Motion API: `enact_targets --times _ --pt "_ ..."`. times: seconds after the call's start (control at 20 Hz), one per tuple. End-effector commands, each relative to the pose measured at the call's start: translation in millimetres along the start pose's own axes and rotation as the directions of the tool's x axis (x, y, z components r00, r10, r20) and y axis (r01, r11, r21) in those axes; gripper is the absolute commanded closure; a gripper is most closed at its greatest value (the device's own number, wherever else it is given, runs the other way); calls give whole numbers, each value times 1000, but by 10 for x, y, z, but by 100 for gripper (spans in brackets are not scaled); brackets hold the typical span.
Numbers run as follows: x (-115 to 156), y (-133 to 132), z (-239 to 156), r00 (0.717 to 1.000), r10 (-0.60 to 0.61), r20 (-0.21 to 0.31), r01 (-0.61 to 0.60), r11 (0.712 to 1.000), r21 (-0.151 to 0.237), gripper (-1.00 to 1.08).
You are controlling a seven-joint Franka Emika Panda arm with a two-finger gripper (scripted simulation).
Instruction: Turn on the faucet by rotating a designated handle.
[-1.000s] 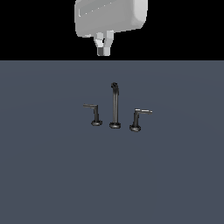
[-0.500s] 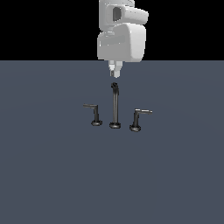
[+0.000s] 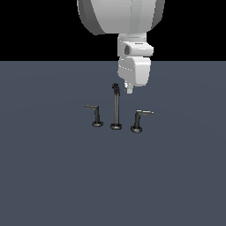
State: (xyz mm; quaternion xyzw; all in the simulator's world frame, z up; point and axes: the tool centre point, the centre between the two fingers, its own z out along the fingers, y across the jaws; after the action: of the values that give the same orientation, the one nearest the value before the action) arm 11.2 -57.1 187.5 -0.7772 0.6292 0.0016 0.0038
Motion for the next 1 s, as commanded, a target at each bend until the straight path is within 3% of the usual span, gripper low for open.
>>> enact_targets --times 0.0,0.5,0.95 --pt "177 -60 187 997 80 -3 -80 997 -2 108" --pt "773 -166 722 945 328 -10 -328 945 -2 108" --pt "983 -166 896 912 410 -9 -410 912 -1 108"
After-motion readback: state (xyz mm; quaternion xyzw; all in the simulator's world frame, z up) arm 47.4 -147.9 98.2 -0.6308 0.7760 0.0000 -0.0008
